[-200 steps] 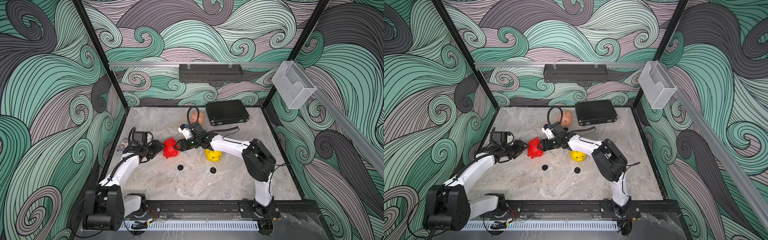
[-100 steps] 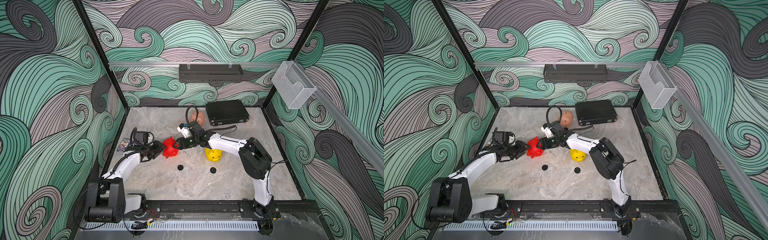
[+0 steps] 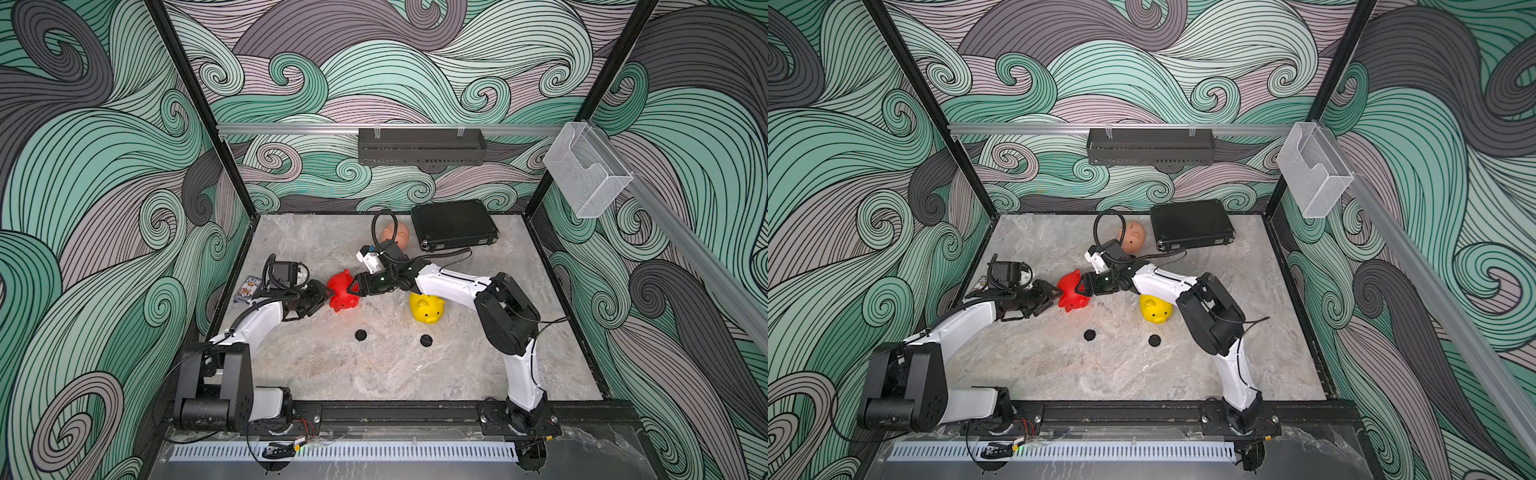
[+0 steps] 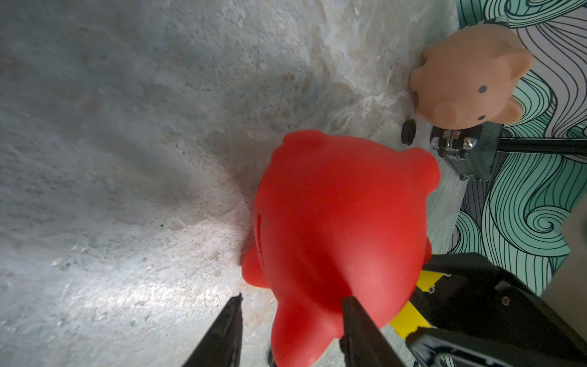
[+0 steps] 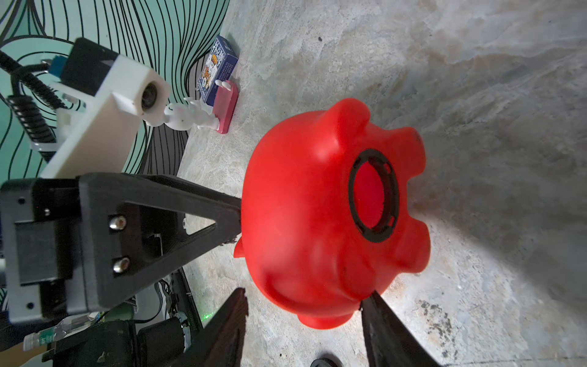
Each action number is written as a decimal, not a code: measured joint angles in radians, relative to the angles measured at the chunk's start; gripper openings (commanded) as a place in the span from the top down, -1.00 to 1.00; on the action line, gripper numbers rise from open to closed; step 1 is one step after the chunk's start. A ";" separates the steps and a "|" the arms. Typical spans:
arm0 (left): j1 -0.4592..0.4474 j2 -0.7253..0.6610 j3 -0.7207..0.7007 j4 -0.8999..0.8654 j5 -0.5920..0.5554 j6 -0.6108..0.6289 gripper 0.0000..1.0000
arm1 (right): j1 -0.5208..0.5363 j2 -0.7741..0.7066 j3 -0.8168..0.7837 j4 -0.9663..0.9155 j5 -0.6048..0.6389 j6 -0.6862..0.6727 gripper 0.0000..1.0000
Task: Close piggy banks
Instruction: Turn over the piggy bank at the center of the board.
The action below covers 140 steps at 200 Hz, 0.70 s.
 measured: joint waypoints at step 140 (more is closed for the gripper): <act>0.000 0.039 0.030 -0.008 -0.001 -0.001 0.05 | -0.053 0.009 0.014 -0.003 -0.005 0.032 -0.36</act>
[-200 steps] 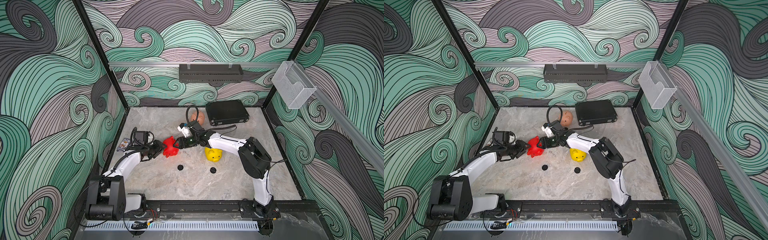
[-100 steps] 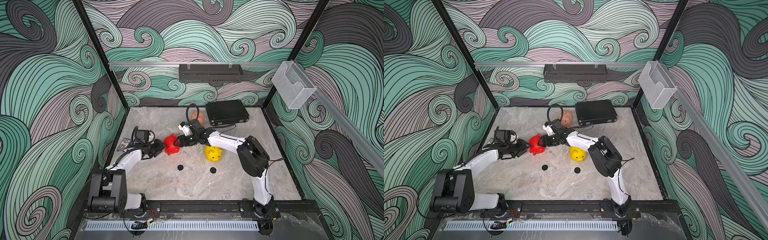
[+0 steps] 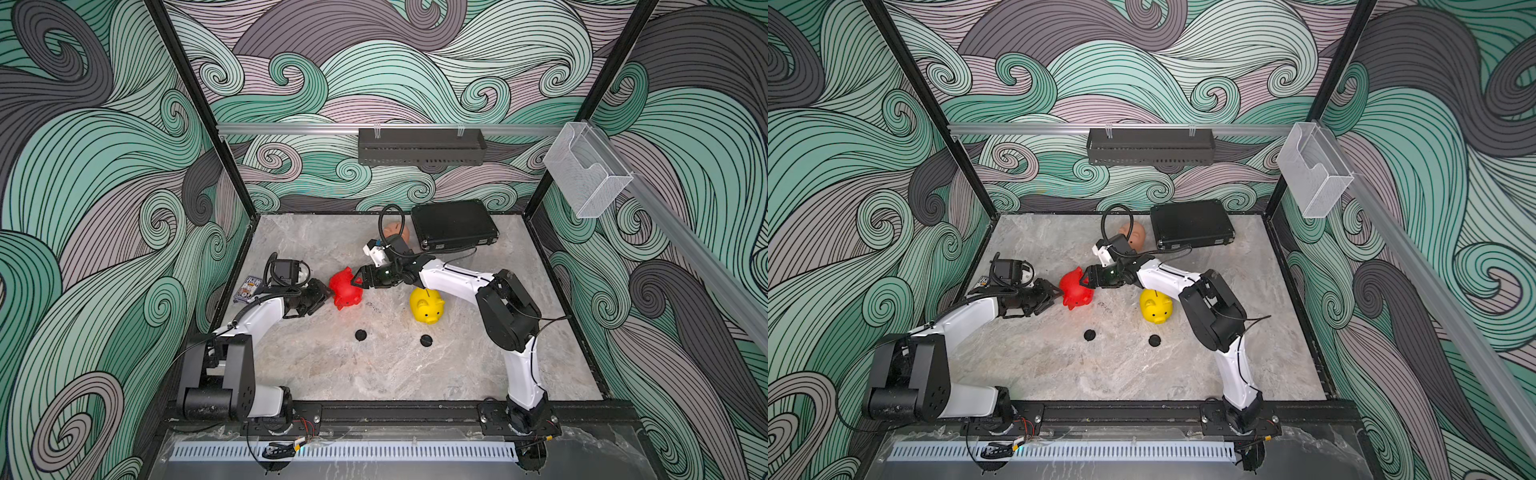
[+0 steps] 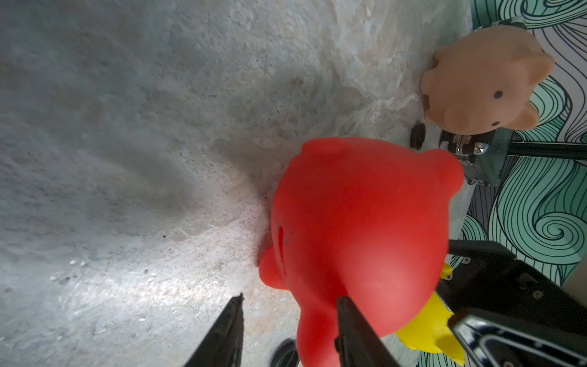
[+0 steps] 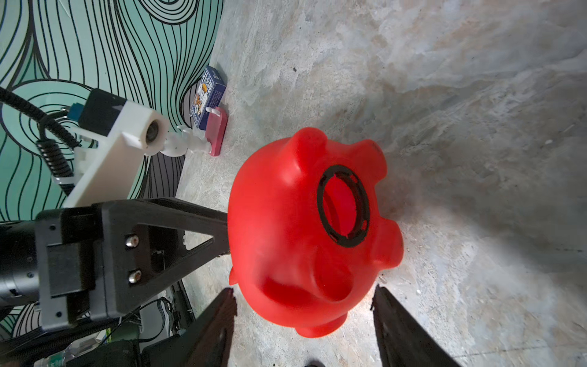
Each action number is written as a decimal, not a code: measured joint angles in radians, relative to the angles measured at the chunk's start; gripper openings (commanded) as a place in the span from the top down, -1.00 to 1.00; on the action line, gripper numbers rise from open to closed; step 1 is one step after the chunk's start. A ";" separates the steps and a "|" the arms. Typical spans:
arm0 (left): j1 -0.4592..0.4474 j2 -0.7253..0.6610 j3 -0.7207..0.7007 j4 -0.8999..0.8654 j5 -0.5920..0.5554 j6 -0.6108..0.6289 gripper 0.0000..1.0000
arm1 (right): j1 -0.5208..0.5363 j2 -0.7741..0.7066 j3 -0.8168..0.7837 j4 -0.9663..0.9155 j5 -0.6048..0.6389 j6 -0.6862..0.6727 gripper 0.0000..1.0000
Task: Close piggy banks
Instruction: Turn over the piggy bank at the center of the board.
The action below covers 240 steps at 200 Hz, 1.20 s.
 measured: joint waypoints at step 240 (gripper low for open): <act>0.006 0.109 0.034 0.017 -0.016 0.000 0.11 | -0.011 0.059 0.073 -0.049 -0.069 0.062 0.00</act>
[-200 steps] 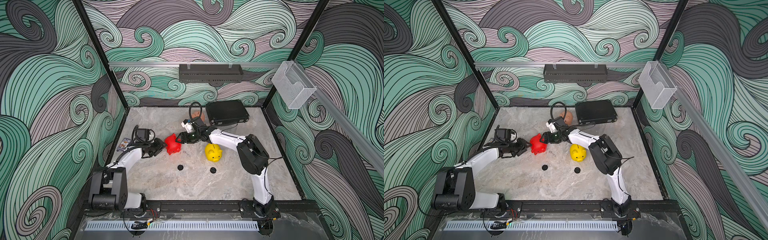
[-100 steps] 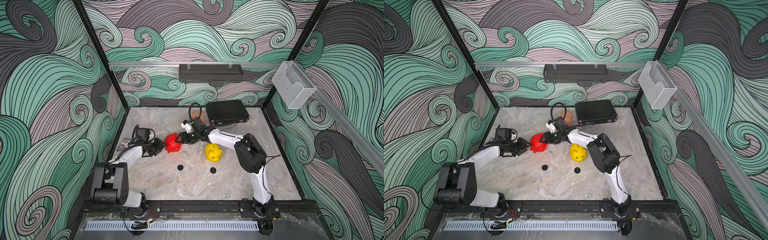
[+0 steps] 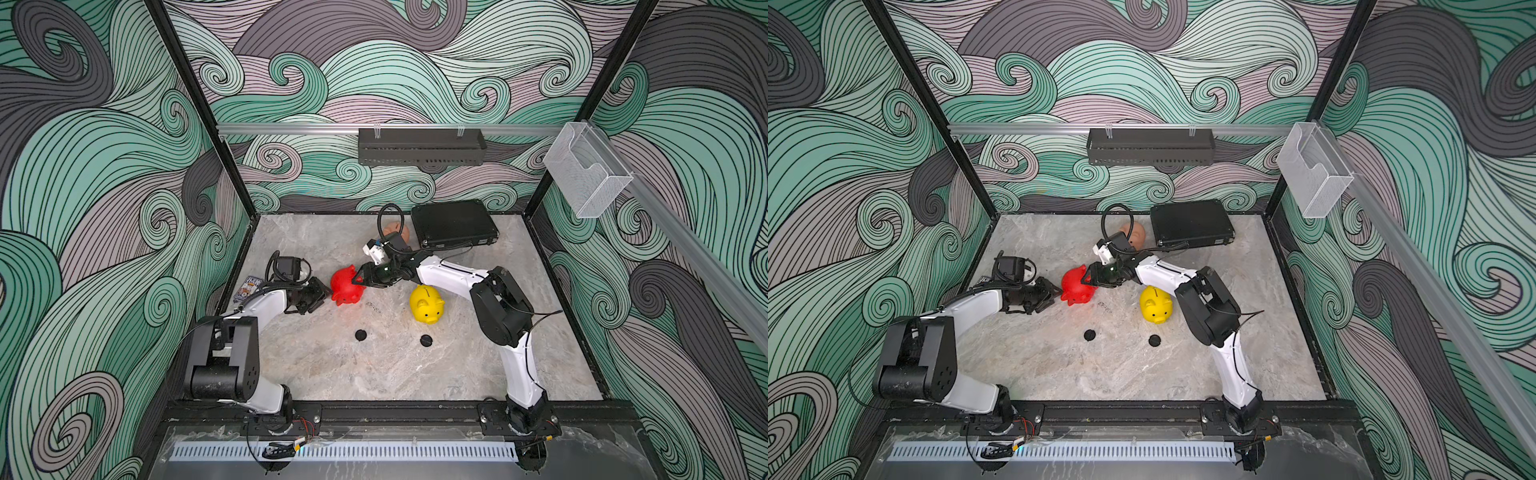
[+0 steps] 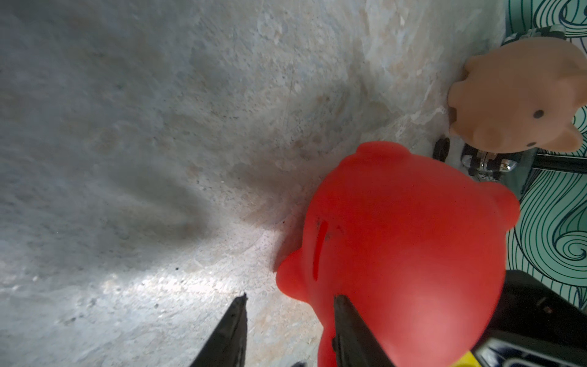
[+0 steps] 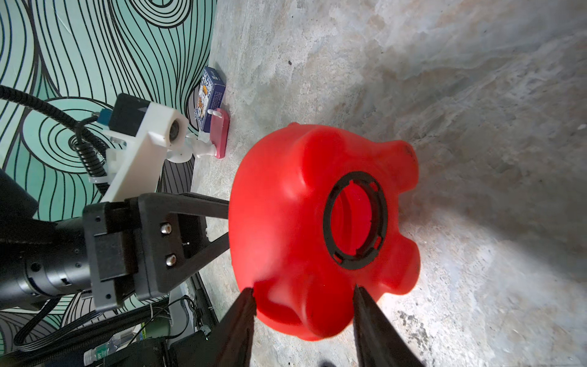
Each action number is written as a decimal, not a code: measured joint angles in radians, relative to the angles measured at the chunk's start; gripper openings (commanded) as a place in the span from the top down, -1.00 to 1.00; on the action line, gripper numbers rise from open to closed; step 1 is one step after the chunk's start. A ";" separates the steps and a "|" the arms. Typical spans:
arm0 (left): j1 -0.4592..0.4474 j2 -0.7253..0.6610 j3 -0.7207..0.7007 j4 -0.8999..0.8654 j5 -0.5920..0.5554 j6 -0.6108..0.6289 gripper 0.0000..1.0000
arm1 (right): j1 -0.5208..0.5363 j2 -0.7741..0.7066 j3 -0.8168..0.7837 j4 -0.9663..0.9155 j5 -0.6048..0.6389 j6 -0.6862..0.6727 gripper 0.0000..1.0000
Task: Close piggy banks
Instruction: Turn over the piggy bank at the center of the board.
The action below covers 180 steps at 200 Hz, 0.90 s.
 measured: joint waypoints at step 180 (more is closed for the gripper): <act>-0.015 0.027 0.023 -0.024 -0.010 0.002 0.11 | 0.036 -0.013 0.124 -0.114 -0.003 -0.016 -0.06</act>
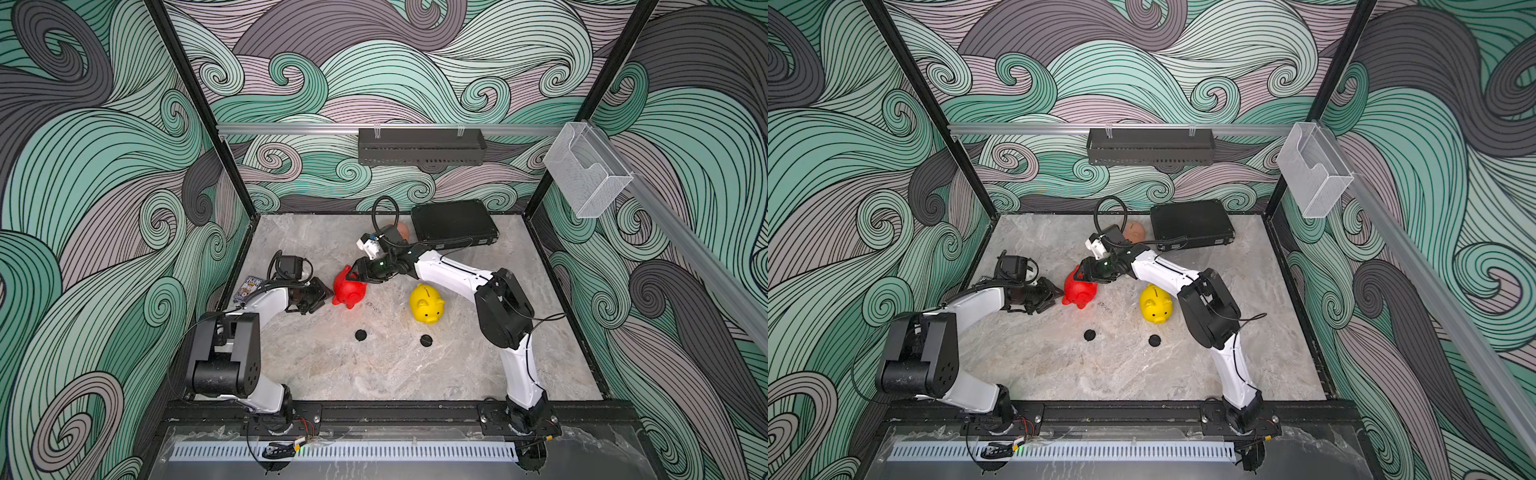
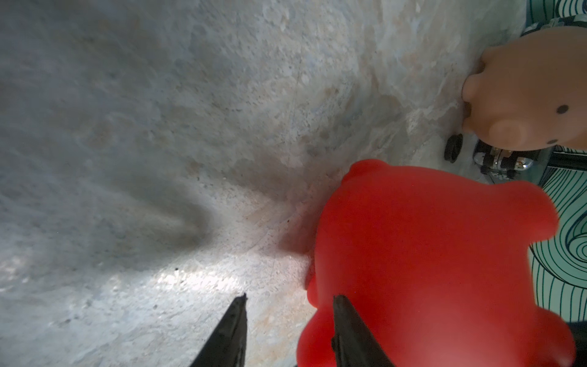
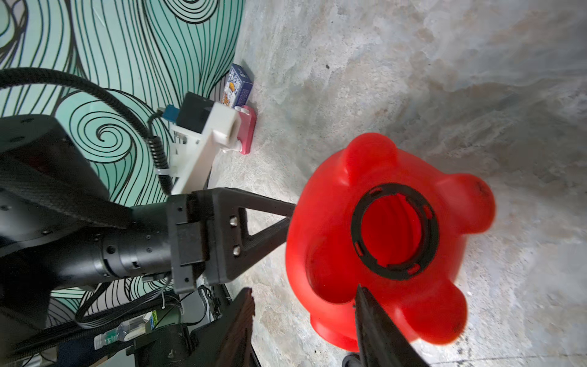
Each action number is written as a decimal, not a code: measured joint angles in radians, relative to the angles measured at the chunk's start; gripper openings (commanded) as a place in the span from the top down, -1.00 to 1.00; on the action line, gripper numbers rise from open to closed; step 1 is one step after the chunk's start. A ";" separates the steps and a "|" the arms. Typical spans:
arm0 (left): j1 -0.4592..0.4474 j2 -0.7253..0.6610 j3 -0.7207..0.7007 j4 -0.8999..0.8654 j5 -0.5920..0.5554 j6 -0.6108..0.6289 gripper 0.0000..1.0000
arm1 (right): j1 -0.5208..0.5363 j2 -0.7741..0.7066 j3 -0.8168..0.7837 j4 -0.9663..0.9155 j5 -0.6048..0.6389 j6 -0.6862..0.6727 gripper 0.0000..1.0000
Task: Close piggy banks
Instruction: Turn over the piggy bank at the center of the board.
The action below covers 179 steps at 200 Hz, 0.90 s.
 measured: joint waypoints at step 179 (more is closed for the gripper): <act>-0.005 -0.080 0.012 -0.046 -0.092 0.014 -0.02 | 0.036 0.017 0.081 -0.041 -0.030 -0.002 -0.07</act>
